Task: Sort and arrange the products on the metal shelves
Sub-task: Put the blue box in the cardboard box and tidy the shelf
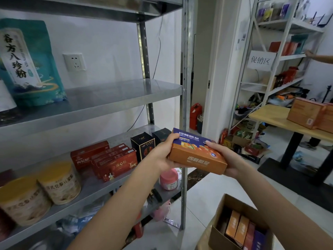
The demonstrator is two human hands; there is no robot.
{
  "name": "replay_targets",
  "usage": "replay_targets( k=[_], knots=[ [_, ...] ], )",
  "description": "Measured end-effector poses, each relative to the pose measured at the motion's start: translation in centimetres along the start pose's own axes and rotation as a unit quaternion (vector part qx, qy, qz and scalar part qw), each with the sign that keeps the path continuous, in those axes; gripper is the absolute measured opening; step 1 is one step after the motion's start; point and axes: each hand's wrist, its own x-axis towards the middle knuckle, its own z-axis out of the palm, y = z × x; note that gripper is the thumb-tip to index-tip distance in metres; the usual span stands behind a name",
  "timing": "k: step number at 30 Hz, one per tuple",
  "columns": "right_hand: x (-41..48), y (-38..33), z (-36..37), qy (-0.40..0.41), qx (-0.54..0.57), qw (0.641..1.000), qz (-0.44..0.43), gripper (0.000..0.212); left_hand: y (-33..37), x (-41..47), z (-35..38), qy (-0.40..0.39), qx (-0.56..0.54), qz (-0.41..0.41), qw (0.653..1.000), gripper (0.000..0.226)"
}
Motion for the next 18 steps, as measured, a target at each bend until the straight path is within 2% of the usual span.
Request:
replay_targets(
  k=[4, 6, 8, 10, 12, 14, 16, 18],
  knots=[
    [0.4, 0.3, -0.4, 0.020, 0.011, 1.000, -0.007, 0.066, -0.6, 0.2, -0.2, -0.021, -0.045, -0.037, 0.998, 0.050],
    [0.3, 0.5, -0.2, 0.049, 0.050, 0.997, -0.021, 0.059, -1.2, 0.6, -0.3, -0.036, -0.103, -0.032, 0.993, 0.063],
    [0.2, 0.9, 0.1, 0.111, 0.117, 0.986, -0.052, 0.053, -2.1, 1.1, -0.3, -0.034, -0.173, -0.011, 0.984, 0.077],
    [0.2, 1.5, 0.8, 0.190, 0.168, 0.963, -0.092, 0.060, -3.4, 1.5, 0.5, -0.029, -0.127, 0.008, 0.991, 0.084],
    [-0.2, 2.4, 1.9, 0.241, 0.177, 0.946, -0.127, 0.060, -4.9, 1.7, 1.9, -0.026, -0.043, 0.016, 0.999, 0.074],
    [-0.8, 3.7, 3.2, 0.251, 0.160, 0.940, -0.166, 0.049, -6.0, 2.3, 2.8, 0.003, 0.001, 0.030, 1.000, 0.053],
    [-1.8, 4.7, 4.0, 0.238, 0.130, 0.947, -0.172, 0.034, -6.3, 2.8, 2.8, 0.045, 0.005, 0.011, 0.999, 0.040],
    [-2.7, 5.4, 3.8, 0.214, 0.084, 0.956, -0.180, 0.018, -6.0, 3.1, 2.2, 0.070, -0.029, -0.031, 0.997, 0.039]
  ],
)
